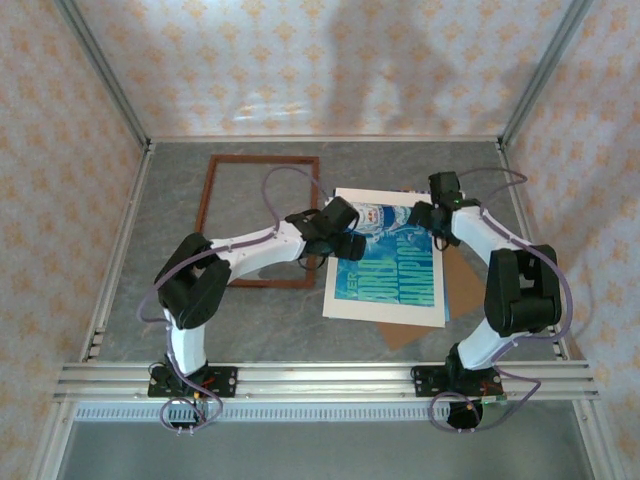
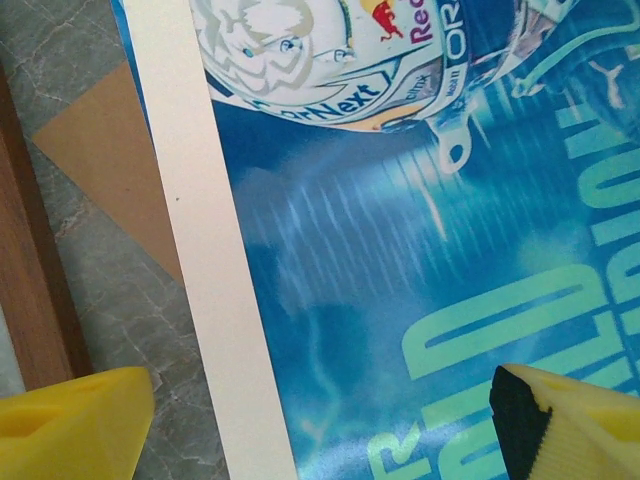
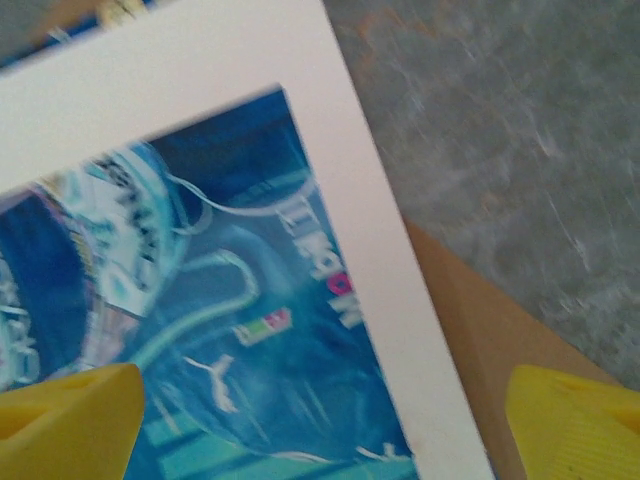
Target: Put the photo into the frame
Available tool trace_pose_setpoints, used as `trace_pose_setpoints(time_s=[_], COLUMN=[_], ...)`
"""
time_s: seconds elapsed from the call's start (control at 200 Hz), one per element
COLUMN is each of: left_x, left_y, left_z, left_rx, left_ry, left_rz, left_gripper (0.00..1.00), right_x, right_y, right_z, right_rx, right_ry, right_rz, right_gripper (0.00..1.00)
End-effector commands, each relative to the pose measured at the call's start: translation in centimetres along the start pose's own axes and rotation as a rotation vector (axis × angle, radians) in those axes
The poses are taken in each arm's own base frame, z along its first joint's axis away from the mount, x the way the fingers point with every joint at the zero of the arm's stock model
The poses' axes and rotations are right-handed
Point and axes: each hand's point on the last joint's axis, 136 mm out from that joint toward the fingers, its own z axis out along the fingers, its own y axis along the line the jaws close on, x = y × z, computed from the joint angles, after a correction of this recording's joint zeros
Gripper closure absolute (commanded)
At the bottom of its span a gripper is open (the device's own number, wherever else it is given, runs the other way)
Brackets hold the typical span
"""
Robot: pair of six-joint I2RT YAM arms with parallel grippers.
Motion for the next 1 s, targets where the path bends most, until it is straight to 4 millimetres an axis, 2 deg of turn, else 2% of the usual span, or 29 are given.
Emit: trace_pose_setpoints(time_s=[0.0,0.16,0.405,0.766,0.996], left_x=[0.0,-0.3,-0.8,0.6,1.9], left_y=[1.0,0.3,1.3,1.5,1.2], left_z=[1.1,2.6,4.0,6.0,7.1], left_rx=[-0.082,-0.082,-0.164,-0.17,-0.141], left_ry=[0.035,0.057,0.059,0.108,0.14], left_rz=[0.034,0.051,0.073,0.086,0.072], left_gripper=[0.12,0.12,0.12,0.12,0.12], right_x=[-0.2,0.2,0.6,2.0,2.5], right_y=[-1.6,-2.3,-1.4,-1.6,-0.5], right_z=[-0.5,0.8,2.8,4.7,4.8], right_rx=[0.047,0.062,0.031,0.057,-0.011], right_ry=[-0.017,0.02,0.097,0.165,0.194], right_rz=[0.031,0.035,0.034,0.024,0.023], right_gripper=[0.08,0.11,0.16,0.21,0.29])
